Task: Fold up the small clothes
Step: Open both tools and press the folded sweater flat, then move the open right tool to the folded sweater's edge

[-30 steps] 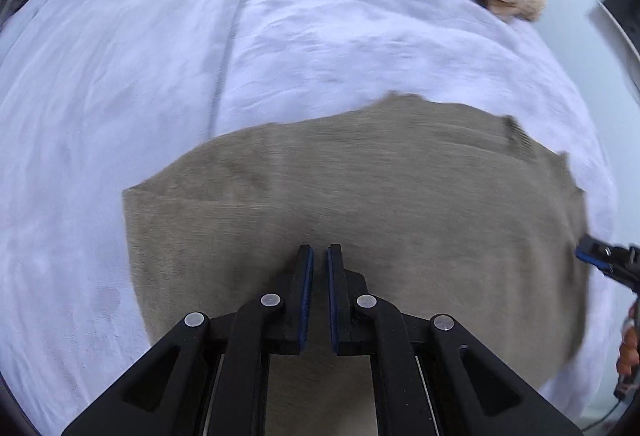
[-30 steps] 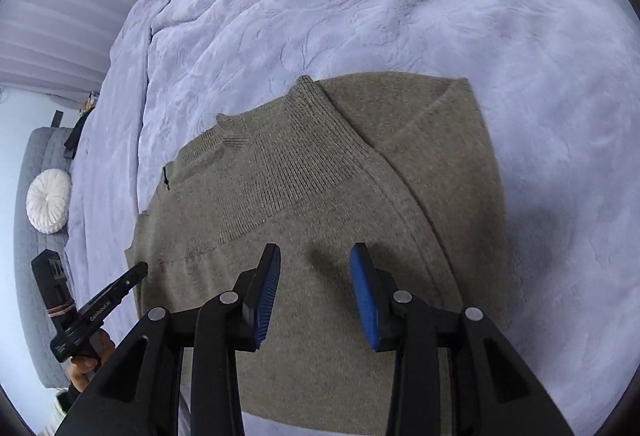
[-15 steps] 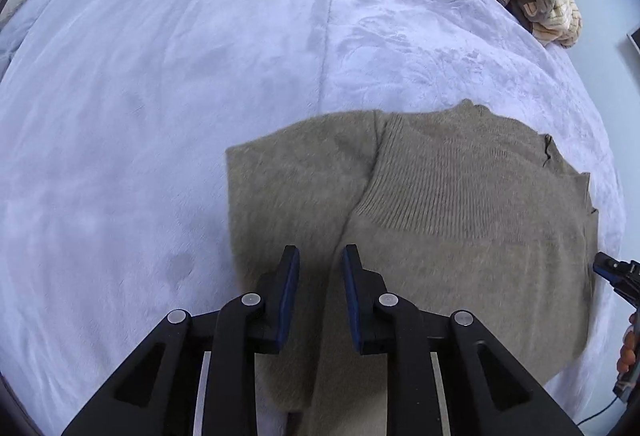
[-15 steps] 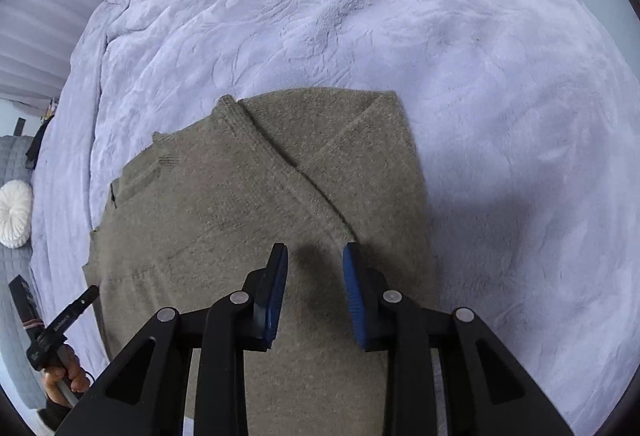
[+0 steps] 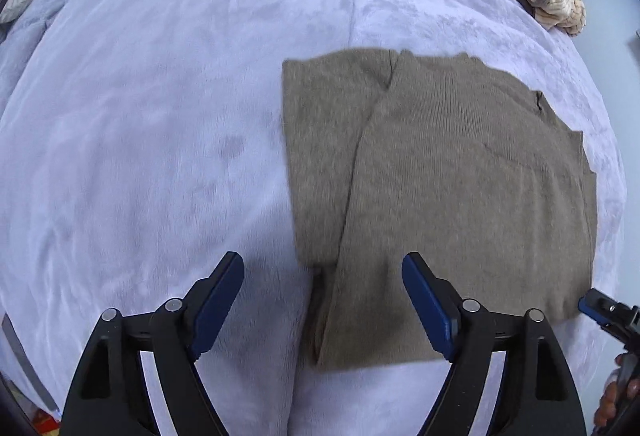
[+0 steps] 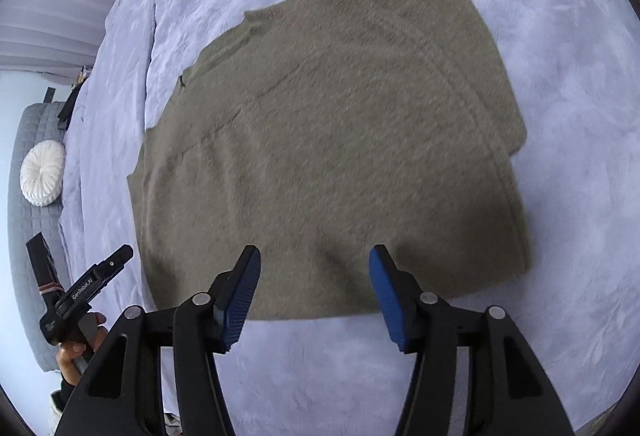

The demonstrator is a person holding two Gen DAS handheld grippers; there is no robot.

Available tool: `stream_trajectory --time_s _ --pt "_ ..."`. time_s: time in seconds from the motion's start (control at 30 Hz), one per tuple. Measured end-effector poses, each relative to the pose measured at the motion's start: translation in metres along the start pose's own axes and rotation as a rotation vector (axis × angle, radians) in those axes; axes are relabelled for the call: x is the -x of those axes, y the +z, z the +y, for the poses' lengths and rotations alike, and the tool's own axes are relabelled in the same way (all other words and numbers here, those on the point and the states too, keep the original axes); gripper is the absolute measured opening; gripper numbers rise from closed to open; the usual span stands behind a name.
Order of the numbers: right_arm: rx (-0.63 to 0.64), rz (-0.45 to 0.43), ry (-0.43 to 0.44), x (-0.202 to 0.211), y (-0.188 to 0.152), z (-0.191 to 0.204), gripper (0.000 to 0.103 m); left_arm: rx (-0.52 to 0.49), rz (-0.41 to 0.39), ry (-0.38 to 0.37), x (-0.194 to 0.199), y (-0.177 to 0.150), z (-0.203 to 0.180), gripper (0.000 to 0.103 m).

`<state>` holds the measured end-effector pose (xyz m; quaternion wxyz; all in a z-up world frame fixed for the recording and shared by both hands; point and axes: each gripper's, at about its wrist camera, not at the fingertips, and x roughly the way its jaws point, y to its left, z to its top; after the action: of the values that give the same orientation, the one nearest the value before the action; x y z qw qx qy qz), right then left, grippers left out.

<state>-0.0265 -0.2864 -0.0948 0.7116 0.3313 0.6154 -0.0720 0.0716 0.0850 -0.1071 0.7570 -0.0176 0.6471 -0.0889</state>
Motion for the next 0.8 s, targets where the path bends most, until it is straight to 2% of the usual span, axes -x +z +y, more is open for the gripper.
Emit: stream_trajectory --time_s 0.1,0.13,0.17,0.3,0.37,0.5,0.57,0.8 --pt "-0.002 0.026 0.013 -0.005 -0.017 0.007 0.065 0.002 0.000 0.009 0.005 -0.010 0.002 0.084" --pt "-0.005 0.033 0.016 -0.005 -0.022 0.009 0.068 0.003 -0.002 0.013 0.007 -0.012 0.003 0.090" --pt "-0.006 0.037 0.018 -0.006 -0.027 0.011 0.070 0.008 -0.006 0.014 0.009 -0.015 0.003 0.103" --pt "0.002 0.037 0.026 -0.003 -0.038 0.019 0.081 -0.005 -0.028 0.021 0.019 -0.020 0.003 0.103" --pt "0.019 0.024 0.024 0.000 -0.042 0.025 0.083 -0.021 -0.028 0.021 0.021 -0.022 0.001 0.103" --pt "0.088 -0.025 -0.022 0.007 -0.050 0.042 0.103 -0.028 -0.023 0.021 0.026 -0.027 0.001 0.103" --pt "0.112 -0.038 -0.012 0.011 -0.055 0.048 0.103 -0.022 -0.028 0.017 0.028 -0.029 0.003 0.103" --pt "0.108 0.030 0.031 0.006 -0.073 0.059 0.103 -0.015 -0.015 0.007 0.031 -0.042 0.008 0.103"
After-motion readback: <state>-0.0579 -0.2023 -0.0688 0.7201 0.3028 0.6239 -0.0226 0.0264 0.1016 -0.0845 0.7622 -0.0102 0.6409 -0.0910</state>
